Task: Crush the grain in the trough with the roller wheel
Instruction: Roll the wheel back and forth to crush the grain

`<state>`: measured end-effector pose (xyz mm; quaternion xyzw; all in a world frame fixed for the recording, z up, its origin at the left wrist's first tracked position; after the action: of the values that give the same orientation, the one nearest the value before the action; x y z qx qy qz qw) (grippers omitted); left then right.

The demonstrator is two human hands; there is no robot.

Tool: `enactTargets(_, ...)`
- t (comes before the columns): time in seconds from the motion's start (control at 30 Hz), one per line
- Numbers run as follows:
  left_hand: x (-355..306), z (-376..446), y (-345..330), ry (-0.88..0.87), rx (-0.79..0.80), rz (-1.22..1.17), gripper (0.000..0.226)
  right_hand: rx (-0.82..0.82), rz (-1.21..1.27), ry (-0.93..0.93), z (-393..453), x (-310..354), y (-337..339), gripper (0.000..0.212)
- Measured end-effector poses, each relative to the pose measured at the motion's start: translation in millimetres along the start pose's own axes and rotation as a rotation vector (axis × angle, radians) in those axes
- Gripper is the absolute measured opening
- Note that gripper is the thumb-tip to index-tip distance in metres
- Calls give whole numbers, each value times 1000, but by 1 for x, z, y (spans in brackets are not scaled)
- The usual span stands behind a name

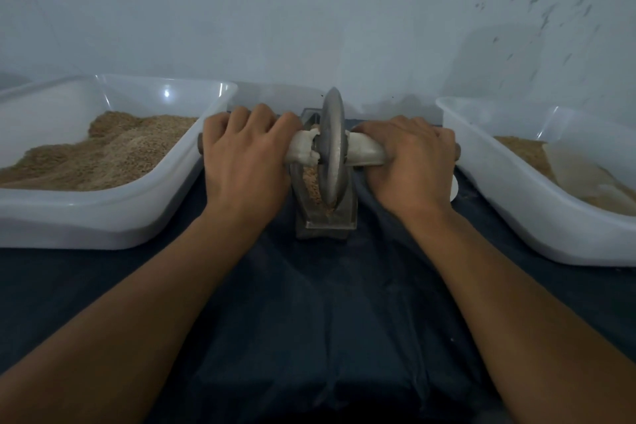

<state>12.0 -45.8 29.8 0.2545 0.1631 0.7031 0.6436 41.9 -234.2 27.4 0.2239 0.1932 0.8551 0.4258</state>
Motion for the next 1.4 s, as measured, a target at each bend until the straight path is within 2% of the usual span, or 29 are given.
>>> enactTargets(0.2,-2,-5,-14,-50,103,9,31,133,-32,-57,-7,-5,-15,27)
enactTargets(0.37,-3,-8,-24,-61,112,31,31,141,-7,-55,-9,-6,-18,28)
enactTargets(0.67,-10,0,-48,-126,151,96,28,259,-44,-38,-4,-21,-42,28)
enactTargets(0.97,-11,15,-72,-150,228,103,30,399,-187,-65,14,-41,-76,13)
enactTargets(1.2,-8,31,-96,-141,336,65,28,493,-202,-120,30,-51,-94,27)
enactTargets(1.4,-8,39,-108,-137,357,140,27,720,-180,-201,44,-65,-112,51)
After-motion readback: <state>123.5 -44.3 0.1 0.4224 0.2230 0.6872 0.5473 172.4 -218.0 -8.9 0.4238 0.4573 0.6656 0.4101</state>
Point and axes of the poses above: each hand's wrist, its own z-axis towards the middle knuckle, its own y-axis out of the back of the hand, x = y × z, the point moved 9 cm from there along z, towards the middle knuckle, and after that the axes turned 11 degrees about z, right-handed, at the moved point
